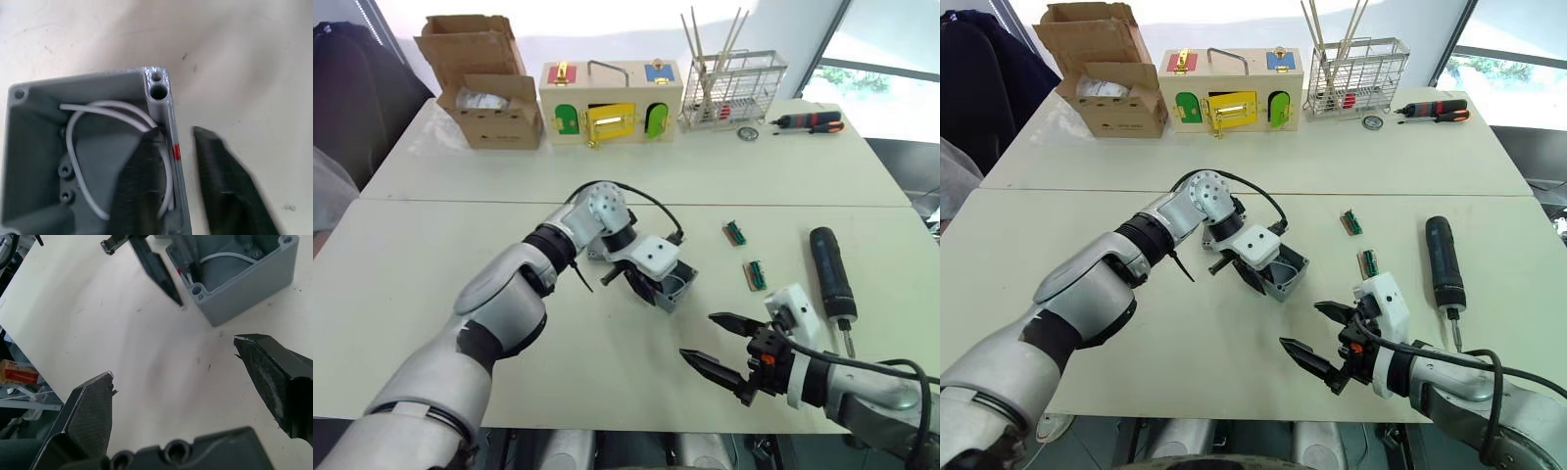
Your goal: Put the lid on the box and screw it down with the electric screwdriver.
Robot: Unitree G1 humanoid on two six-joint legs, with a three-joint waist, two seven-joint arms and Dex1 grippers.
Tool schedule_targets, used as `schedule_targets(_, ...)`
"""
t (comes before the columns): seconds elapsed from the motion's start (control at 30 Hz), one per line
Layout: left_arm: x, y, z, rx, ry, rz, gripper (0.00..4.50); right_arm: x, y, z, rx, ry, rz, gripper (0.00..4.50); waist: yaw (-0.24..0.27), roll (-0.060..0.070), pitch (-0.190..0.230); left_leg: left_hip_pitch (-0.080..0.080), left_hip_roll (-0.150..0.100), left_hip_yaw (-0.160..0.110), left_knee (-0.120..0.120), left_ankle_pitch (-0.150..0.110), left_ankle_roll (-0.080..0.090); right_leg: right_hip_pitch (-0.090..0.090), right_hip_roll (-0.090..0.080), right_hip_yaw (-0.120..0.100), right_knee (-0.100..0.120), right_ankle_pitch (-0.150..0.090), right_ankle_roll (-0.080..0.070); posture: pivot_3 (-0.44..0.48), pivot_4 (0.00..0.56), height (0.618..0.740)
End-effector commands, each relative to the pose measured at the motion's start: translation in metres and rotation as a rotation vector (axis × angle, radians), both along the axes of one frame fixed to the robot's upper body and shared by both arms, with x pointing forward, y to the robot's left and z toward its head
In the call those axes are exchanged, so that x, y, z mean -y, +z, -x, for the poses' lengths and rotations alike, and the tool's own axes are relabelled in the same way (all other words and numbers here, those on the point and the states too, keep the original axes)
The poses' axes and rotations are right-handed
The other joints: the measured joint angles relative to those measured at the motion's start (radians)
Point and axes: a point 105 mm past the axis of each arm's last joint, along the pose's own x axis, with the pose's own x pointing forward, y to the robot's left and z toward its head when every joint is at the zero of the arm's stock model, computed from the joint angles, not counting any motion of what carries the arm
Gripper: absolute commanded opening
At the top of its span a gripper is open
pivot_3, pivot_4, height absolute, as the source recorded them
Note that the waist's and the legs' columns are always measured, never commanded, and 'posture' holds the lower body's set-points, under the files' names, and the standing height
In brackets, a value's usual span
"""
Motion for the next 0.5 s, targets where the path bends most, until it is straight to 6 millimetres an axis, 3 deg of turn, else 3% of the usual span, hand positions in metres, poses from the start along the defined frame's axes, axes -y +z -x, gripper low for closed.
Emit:
schedule_targets(0.03, -0.005, 0.021, -0.010, 0.100, -0.013, 0.020, 2.63, -0.004, 0.013, 0.002, 0.051, 0.050, 0.001, 4.50, 0.000, 0.000, 0.000, 0.000, 0.000, 0.000, 0.000, 0.000, 0.000, 0.000, 0.000, 0.000, 0.000, 0.000, 0.000, 0.000, 0.150, 0.730)
schedule_targets(0.1, -0.012, 0.038, -0.017, 0.137, 0.016, 0.049, 2.63, -0.003, 0.016, 0.002, 0.050, 0.071, 0.002, 4.50, -0.003, 0.000, 0.000, 0.000, 0.000, 0.000, 0.000, 0.000, 0.000, 0.000, 0.000, 0.000, 0.000, 0.000, 0.000, 0.000, 0.150, 0.730)
schedule_targets(0.2, -0.031, 0.084, -0.031, 0.128, 0.185, 0.181, 2.63, 0.002, 0.028, -0.002, 0.068, 0.112, 0.004, 4.50, -0.006, 0.000, 0.000, 0.000, 0.001, 0.000, 0.000, 0.000, 0.000, -0.001, 0.001, 0.000, 0.000, 0.000, 0.000, 0.000, 0.150, 0.730)
schedule_targets(0.3, -0.052, 0.113, -0.045, 0.157, 0.369, 0.323, 2.63, 0.007, 0.045, -0.012, 0.109, 0.141, -0.006, 4.50, -0.009, 0.000, 0.000, 0.000, 0.002, 0.000, 0.000, 0.000, 0.000, -0.001, 0.002, 0.000, 0.000, 0.000, 0.000, 0.000, 0.150, 0.730)
schedule_targets(0.4, -0.078, 0.122, -0.065, 0.103, 0.727, 0.387, 2.63, 0.006, 0.060, -0.023, 0.148, 0.194, -0.015, 4.50, -0.009, 0.000, 0.000, 0.000, 0.002, -0.001, 0.000, 0.000, 0.000, -0.001, 0.002, 0.000, 0.001, 0.000, 0.000, 0.000, 0.150, 0.730)
schedule_targets(0.5, -0.103, 0.114, -0.081, 0.013, 1.149, 0.334, 2.63, 0.001, 0.070, -0.033, 0.175, 0.248, -0.004, 4.50, -0.006, 0.000, 0.000, 0.000, 0.001, -0.002, 0.000, 0.000, 0.000, 0.000, 0.002, -0.001, 0.002, -0.001, 0.001, 0.000, 0.150, 0.730)
